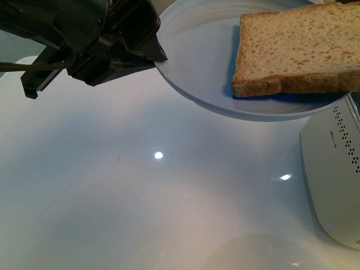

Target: Left arm holds plate, right arm toasts bread

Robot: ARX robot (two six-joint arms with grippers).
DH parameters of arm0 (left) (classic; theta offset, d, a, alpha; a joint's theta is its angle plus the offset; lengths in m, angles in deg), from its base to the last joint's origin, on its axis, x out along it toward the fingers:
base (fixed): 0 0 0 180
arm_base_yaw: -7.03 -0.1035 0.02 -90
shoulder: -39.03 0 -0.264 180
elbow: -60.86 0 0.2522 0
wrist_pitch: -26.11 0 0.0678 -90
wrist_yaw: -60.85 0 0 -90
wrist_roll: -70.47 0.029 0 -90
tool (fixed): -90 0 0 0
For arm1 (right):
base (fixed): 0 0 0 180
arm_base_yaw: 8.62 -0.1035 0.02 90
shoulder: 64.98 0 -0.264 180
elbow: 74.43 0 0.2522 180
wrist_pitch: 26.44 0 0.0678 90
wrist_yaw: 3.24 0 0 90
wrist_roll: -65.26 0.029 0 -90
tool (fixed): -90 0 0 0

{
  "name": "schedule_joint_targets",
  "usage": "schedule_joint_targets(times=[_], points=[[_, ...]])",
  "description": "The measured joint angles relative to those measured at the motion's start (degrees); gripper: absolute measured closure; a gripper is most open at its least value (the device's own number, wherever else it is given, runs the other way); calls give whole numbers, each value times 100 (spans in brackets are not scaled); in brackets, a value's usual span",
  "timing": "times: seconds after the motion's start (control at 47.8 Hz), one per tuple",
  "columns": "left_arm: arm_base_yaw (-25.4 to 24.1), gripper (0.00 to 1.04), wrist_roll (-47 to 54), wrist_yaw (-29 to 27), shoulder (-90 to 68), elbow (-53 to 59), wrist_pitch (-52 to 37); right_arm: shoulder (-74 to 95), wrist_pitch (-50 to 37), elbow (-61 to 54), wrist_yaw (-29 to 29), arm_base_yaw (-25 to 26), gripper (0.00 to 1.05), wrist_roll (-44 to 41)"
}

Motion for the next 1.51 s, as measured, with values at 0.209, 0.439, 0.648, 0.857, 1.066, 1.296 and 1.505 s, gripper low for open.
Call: schedule_joint_targets(times=[0.209, 0.439, 0.648, 0.857, 1.066, 1.296, 1.505], points=[[0, 102, 0, -2, 0, 0, 0, -2, -39, 0, 20, -2, 93, 9], [0, 102, 0, 4, 0, 0, 0, -249, 118, 20, 37, 4, 102, 17], [-2, 102, -9, 7, 0, 0, 0, -1233, 890, 516, 122, 380, 102, -330], [-2, 102, -20, 7, 0, 0, 0, -2162, 1912, 1488, 267, 1362, 102, -1167], [-2, 102, -20, 7, 0, 0, 0, -2188, 2883, 1891, -37, 1893, 102, -3080], [-2, 102, -22, 7, 0, 0, 0, -1773, 2861, 1425, -686, 1926, 102, -4701], [0, 102, -22, 7, 0, 0, 0, -1386, 2468, 756, -1099, 1707, 102, -5250]])
